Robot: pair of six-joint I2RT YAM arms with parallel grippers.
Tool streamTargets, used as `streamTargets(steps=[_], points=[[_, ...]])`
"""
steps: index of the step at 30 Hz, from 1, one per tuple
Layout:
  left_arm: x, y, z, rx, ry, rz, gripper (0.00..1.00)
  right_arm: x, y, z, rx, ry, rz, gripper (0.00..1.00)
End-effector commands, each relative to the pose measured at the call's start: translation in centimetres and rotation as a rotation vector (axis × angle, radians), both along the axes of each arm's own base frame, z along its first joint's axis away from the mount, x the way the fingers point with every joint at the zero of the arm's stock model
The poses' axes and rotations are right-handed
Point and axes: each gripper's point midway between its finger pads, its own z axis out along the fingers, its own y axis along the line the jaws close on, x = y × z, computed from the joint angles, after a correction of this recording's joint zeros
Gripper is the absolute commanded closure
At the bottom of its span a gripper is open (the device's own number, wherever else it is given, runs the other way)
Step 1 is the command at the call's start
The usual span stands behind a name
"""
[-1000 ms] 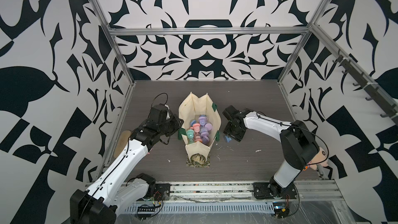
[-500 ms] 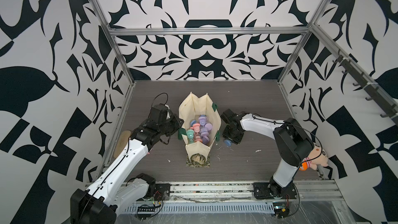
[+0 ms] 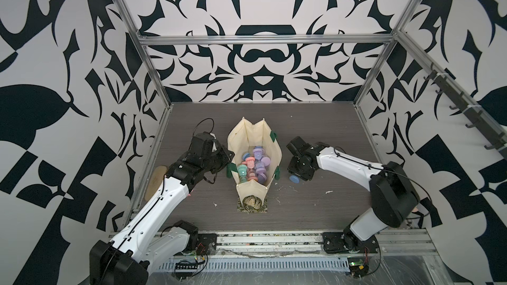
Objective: Put the hourglass into the canvas bag
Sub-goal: Pick up the hourglass from the center of the board, then place the hourglass in the canvas bag.
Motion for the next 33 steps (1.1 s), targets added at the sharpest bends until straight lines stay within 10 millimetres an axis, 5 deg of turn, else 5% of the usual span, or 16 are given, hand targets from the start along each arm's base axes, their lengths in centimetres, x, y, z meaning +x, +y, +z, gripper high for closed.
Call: streamTargets(steps=[1, 8, 14, 23, 33], points=[[-0.2, 0.2, 0.3, -0.001, -0.008, 0.003, 0.81, 1.7, -0.9, 7.5, -0.030, -0.183, 0.067, 0.84], [0.1, 0.2, 0.8, -0.001, -0.018, 0.008, 0.79, 1.8, 3.0, 19.3, 0.000, -0.447, 0.279, 0.84], [0.1, 0.1, 1.0, -0.008, -0.018, 0.007, 0.80, -0.5, 10.1, 22.7, -0.008, -0.514, 0.497, 0.85], [-0.1, 0.3, 1.1, -0.007, -0.022, 0.010, 0.81, -2.9, 15.7, 19.8, 0.023, -0.448, 0.610, 0.86], [0.0, 0.1, 0.9, -0.008, -0.018, 0.004, 0.82, -3.7, 17.3, 12.7, -0.041, -0.240, 0.640, 0.87]])
